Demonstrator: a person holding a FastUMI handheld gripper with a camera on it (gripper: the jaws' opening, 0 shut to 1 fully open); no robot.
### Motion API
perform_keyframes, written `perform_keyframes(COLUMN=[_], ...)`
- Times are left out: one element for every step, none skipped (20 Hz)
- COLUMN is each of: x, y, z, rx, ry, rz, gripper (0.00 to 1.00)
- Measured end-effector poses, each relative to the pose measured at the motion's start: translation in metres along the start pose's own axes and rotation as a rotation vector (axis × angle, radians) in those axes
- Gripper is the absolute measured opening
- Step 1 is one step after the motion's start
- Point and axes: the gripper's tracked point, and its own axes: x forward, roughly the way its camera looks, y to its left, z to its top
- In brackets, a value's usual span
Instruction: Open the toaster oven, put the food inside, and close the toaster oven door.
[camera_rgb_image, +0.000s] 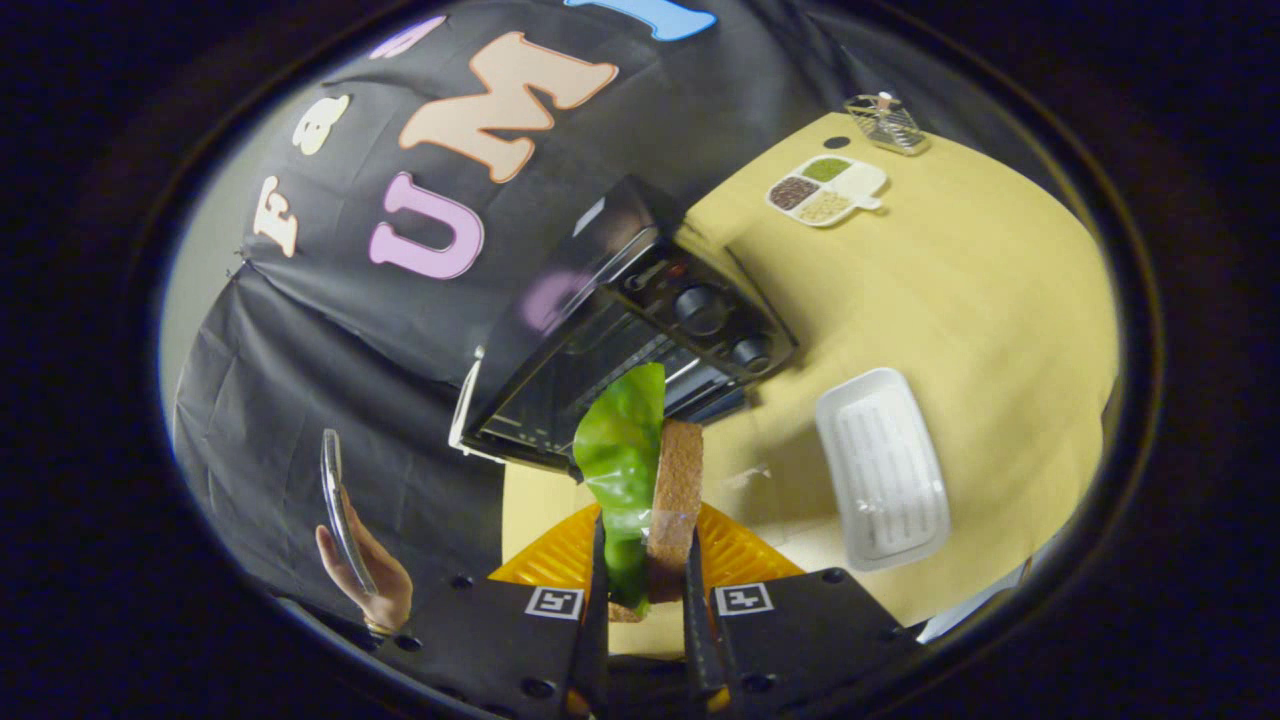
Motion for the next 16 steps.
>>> perform_keyframes(x=[0.008,0.017,0.026,0.036,0.048,0.059,0.069,0.079,0.090,0.100,0.109,0.119,0.125,0.131,0.138,0.144], y=[0.011,0.021,0.029,0.034,0.039,0.044,0.048,0.052,0.054,0.057,0.061,0.065,0.069,0.070,0.069,0.065], z=[-0.002,-0.002,0.001,0.005,0.008,0.010,0.011,0.012,0.012,0.012,0.010,0.009,0.011,0.014,0.017,0.021], rx=[0.010,0.027,0.049,0.077,0.110,0.142,0.171,0.192,0.205,0.210,0.216,0.226,0.236,0.244,0.248,0.251], ry=[-0.015,-0.036,-0.069,-0.104,-0.134,-0.158,-0.178,-0.193,-0.209,-0.224,-0.229,-0.235,-0.247,-0.264,-0.278,-0.289], rz=[0.025,0.047,0.063,0.073,0.086,0.102,0.115,0.124,0.126,0.129,0.134,0.143,0.151,0.151,0.141,0.128], gripper=[0.33,0.33,0.33,0.33,0.33,0.33,0.33,0.33,0.33,0.33,0.33,0.33,0.33,0.33,0.33,0.33])
